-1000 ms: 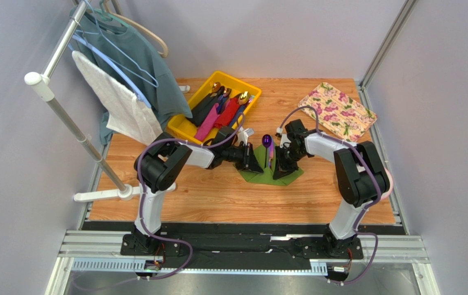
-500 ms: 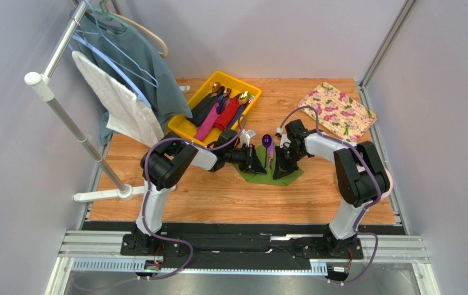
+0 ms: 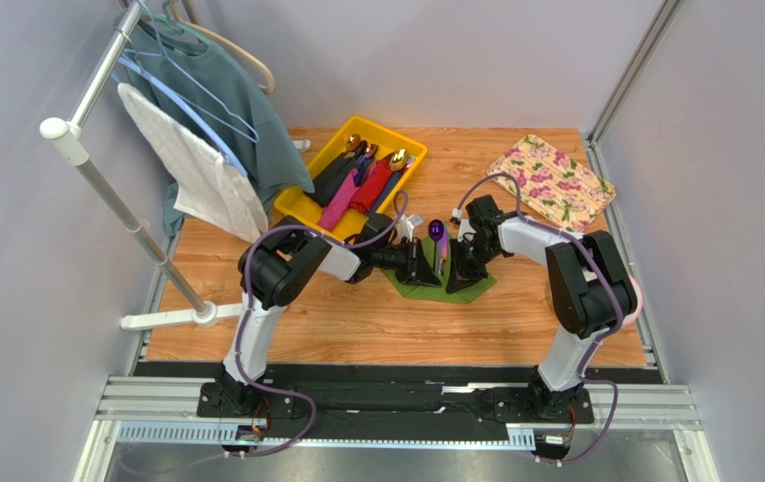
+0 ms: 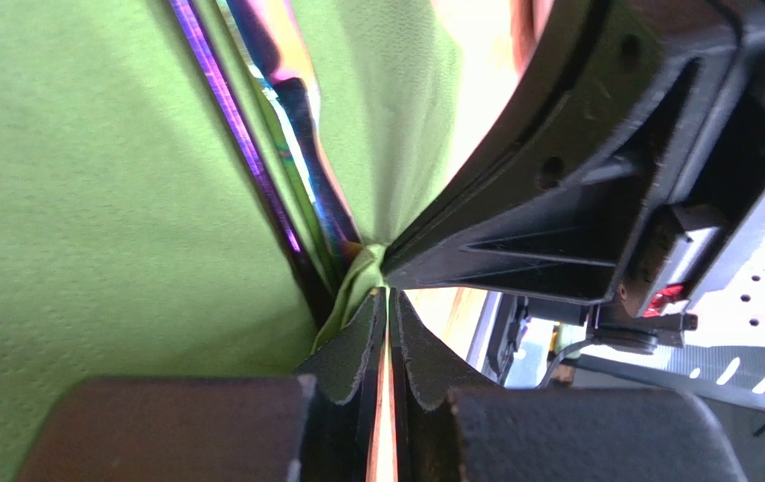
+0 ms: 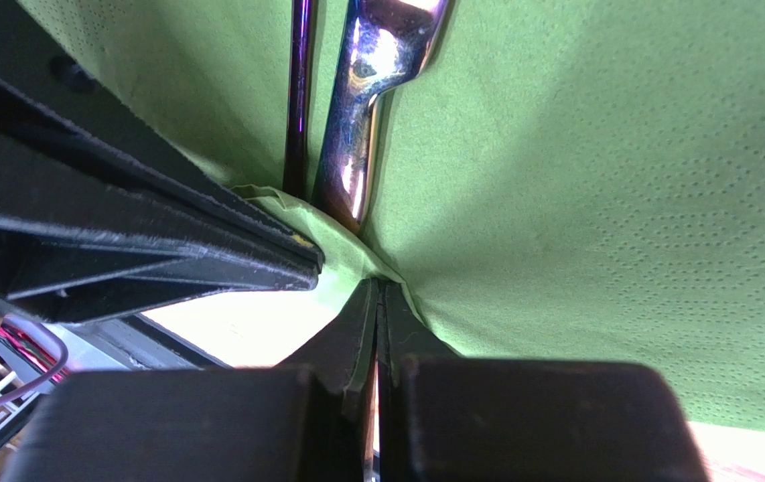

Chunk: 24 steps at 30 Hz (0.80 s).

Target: Place the utensils on the paper napkin and roll it up

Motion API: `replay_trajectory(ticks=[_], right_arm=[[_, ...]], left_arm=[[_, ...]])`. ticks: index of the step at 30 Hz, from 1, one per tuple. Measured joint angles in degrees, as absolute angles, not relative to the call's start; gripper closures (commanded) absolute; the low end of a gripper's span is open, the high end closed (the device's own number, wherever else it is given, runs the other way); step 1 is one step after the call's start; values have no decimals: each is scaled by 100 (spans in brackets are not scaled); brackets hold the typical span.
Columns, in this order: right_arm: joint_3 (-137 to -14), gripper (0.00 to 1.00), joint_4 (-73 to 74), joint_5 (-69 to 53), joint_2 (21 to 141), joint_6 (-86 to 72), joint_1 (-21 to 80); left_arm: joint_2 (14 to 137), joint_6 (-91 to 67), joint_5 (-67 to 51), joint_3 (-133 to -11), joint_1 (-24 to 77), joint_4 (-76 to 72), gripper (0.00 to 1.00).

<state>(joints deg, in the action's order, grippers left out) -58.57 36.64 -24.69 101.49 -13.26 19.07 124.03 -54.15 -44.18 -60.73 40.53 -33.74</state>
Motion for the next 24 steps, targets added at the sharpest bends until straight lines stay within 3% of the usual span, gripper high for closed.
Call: replay_trajectory(ticks=[18,24], right_arm=[[-5857,100,3669,-2491,10147,-1323,1907],[-5867,94,3734,-2434,10097,-1308,1911]], left_arm=[[12560,-5642,-4388,-6158,4051,-3540,95],[12571,-5666,-4388,-6158,4051,-3551,96]])
